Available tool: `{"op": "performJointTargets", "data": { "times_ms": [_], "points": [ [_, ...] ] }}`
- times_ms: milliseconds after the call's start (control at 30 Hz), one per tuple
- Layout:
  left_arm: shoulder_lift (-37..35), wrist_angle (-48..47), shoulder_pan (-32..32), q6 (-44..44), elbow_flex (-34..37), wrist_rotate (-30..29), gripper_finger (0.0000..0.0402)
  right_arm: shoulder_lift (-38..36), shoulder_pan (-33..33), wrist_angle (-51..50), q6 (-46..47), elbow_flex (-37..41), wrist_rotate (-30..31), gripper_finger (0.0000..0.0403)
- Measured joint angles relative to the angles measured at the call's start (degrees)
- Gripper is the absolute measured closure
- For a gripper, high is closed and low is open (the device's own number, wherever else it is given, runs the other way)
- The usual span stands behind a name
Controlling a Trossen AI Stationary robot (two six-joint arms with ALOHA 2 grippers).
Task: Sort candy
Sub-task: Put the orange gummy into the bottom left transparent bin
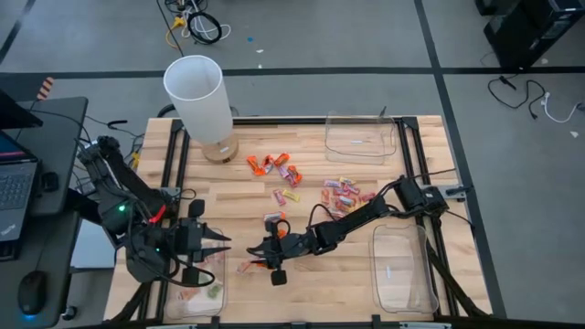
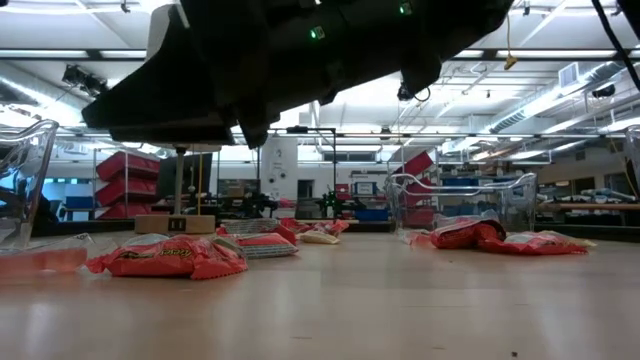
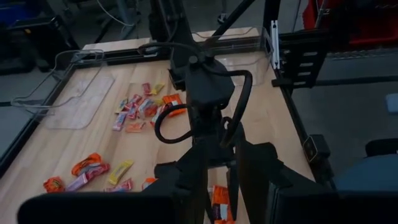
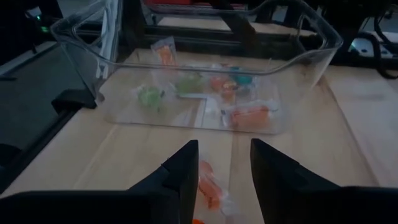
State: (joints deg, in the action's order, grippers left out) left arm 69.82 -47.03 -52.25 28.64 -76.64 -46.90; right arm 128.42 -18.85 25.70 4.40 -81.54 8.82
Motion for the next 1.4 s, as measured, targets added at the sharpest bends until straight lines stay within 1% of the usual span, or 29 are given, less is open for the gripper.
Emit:
{"op": "performJointTargets", "data": {
  "times_ms": [267, 400, 567, 667, 967, 1400],
  "points": [
    [0.00, -1.63, 0.00, 0.07, 0.00, 0.01, 0.0316, 0.11, -0.03, -0.84, 0.04, -0.01, -0.04, 0.0257],
    [0.02, -1.81, 0.00, 0.07, 0.02, -0.01, 0.0316, 3.14, -0.07, 2.95, 0.55, -0.12, -0.72, 0.0255],
    [0.04, -2.12, 0.00, 0.08, 0.04, -0.04, 0.0316, 5.60, -0.07, 2.19, 1.13, -1.73, -0.97, 0.0254],
    [0.04, -2.25, 0.00, 0.09, 0.04, -0.06, 0.0316, 5.62, -0.13, 0.14, 0.70, -3.06, -0.98, 0.0254],
    [0.04, -2.45, 0.00, 0.02, 0.04, -0.19, 0.0316, 5.64, 0.07, -5.61, -0.06, -2.94, -1.16, 0.0256],
    [0.07, -3.78, 0.00, -0.07, 0.04, -1.52, 0.0316, 5.64, 0.97, -3.48, 0.19, -2.95, -1.60, 0.0257]
  ]
}}
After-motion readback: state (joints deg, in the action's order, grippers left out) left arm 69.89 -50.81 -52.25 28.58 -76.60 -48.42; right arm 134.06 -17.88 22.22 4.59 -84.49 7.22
